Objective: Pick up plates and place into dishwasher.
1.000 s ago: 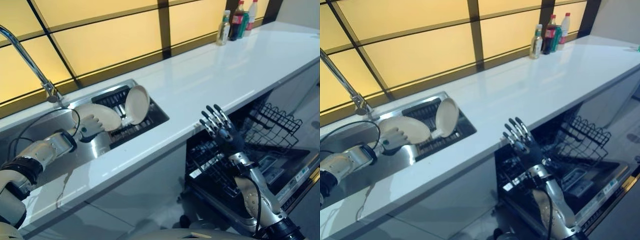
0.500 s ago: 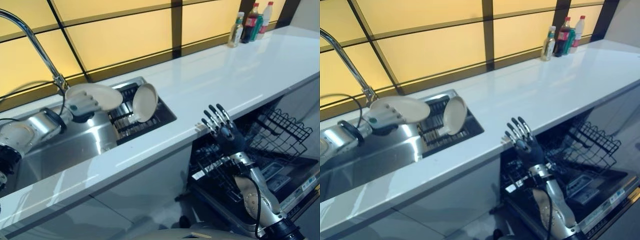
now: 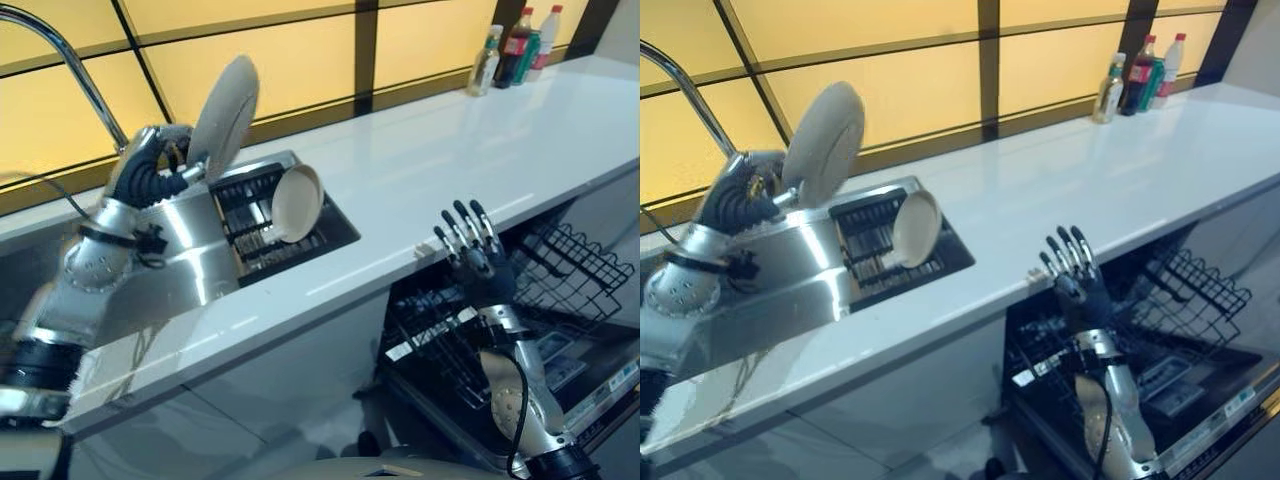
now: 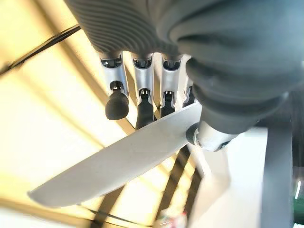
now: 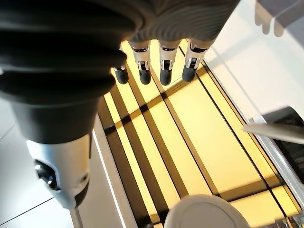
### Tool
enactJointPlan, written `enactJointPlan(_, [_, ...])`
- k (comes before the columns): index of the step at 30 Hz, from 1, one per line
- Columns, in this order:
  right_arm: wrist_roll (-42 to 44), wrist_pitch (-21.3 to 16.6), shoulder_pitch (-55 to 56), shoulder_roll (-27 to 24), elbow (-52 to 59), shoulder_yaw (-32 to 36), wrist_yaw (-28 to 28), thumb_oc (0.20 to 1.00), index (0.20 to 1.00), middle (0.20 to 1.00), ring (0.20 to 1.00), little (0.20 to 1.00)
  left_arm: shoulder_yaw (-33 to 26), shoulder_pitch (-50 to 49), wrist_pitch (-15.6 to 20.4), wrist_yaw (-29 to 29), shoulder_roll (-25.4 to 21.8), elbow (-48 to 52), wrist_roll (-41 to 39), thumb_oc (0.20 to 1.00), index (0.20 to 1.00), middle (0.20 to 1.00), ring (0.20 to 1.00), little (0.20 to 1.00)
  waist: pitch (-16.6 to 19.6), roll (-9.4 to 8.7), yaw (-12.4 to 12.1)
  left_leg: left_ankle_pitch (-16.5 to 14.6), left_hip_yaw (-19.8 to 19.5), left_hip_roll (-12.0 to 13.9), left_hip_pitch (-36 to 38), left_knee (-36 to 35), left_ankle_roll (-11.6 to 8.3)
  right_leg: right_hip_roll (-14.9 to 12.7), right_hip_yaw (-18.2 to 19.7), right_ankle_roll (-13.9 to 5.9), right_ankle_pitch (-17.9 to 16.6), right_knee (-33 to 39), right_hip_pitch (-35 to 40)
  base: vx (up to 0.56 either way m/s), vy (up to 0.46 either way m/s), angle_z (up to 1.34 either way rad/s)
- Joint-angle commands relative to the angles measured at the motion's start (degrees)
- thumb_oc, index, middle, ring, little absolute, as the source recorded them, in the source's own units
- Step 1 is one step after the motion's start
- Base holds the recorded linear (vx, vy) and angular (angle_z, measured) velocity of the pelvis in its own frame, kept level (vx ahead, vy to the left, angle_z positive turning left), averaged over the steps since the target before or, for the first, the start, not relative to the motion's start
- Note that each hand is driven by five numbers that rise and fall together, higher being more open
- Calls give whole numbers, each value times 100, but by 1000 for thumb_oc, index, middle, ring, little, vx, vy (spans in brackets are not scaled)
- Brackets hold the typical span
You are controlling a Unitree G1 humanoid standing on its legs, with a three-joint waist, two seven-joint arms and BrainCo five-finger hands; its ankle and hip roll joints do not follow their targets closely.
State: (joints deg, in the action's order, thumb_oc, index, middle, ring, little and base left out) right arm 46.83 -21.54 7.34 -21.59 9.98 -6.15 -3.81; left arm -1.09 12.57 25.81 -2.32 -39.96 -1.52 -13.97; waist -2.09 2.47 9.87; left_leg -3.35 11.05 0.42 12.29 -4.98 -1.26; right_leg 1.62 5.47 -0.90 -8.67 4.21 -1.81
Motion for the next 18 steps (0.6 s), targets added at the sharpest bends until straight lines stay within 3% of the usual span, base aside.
enactJointPlan(1, [-273,-438,-106,141,62,377,7,1000,1000,1000,1000,1000,-195,-82,-72,-774,389,462,-1336,200,200,200,200,200,281,-202,1,246,-418,-101,-704,-2,243,-186,-112,-525,705,-351,247,-47,3,2])
enactJointPlan(2, [-261,-390,-153,156,42,506,-40,1000,1000,1000,1000,1000,-163,-183,-290,-1144,688,664,-1868,200,200,200,200,200,270,-213,-13,243,-436,-106,-709,-2,244,-183,-111,-510,696,-341,251,-38,2,0])
enactJointPlan(4, [-266,-358,-216,191,15,544,-62,1000,1000,1000,1000,1000,-82,-218,-411,-1248,911,780,-2063,200,200,200,200,200,259,-229,-18,244,-454,-107,-713,-2,243,-184,-115,-498,690,-340,250,-41,2,-2])
enactJointPlan(5, [-201,-271,-345,251,-52,506,-138,1000,1000,1000,1000,1000,140,-232,-657,-1565,1356,912,-2786,200,200,200,200,200,229,-249,-30,238,-465,-107,-702,-2,246,-184,-115,-484,674,-332,261,-61,0,-5])
enactJointPlan(8, [-52,-66,-428,352,-63,357,-254,1000,1000,1000,1000,1000,443,-273,-862,-1841,1732,1142,-3485,200,200,200,200,200,233,-270,-41,250,-437,-96,-722,-2,247,-188,-100,-476,640,-306,248,-44,-6,-3])
enactJointPlan(14, [292,411,-556,514,-55,-63,-382,1000,1000,1000,1000,1000,869,-263,-1257,-2524,2132,1431,-4735,200,200,200,200,200,234,-267,-25,258,-341,-73,-731,-2,252,-201,-83,-471,590,-279,212,-42,-6,-1])
enactJointPlan(18, [646,527,-661,632,-138,-307,-363,1000,1000,1000,1000,1000,1185,-112,-1162,-2773,2218,1533,-4989,200,200,200,200,200,260,-235,5,253,-262,-58,-723,-2,251,-217,-73,-477,575,-263,209,-24,0,0])
